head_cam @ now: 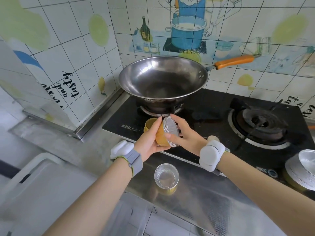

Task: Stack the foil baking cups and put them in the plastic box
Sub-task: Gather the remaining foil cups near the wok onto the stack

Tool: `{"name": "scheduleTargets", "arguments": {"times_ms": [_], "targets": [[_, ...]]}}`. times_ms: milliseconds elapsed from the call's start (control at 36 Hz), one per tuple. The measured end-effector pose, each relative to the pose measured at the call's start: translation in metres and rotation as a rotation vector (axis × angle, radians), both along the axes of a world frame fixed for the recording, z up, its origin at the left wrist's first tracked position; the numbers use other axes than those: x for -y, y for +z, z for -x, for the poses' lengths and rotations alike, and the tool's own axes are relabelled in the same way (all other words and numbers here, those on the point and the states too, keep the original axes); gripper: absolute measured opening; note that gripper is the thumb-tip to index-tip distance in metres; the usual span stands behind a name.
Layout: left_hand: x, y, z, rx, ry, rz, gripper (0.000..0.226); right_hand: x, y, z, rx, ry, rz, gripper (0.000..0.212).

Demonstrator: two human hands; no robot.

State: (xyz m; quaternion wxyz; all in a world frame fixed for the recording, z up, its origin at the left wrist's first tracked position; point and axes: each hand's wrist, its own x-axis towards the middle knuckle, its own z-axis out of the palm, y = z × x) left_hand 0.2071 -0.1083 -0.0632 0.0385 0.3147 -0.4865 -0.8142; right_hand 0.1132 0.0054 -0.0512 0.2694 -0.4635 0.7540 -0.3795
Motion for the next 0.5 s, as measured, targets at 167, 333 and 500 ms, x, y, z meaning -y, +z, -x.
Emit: {"name": "scheduleTargets", "arguments": {"times_ms": [167,333,500], "targets": [[0.000,-0.002,-0.005,-0.014,0.034,-0.065,0.059,0.001,0.008,-0.006,0.016,0.031,0.020,0.070],[0.005,-0.005,-0.014,-0.011,0.015,-0.038,0.057,0.010,0.006,-0.010,0.029,0.055,-0.031,0.075],[0.018,-0.008,-0.025,0.005,0.069,-0.027,0.058,0.016,-0.004,-0.011,0.109,-0.063,-0.041,0.062]]}}
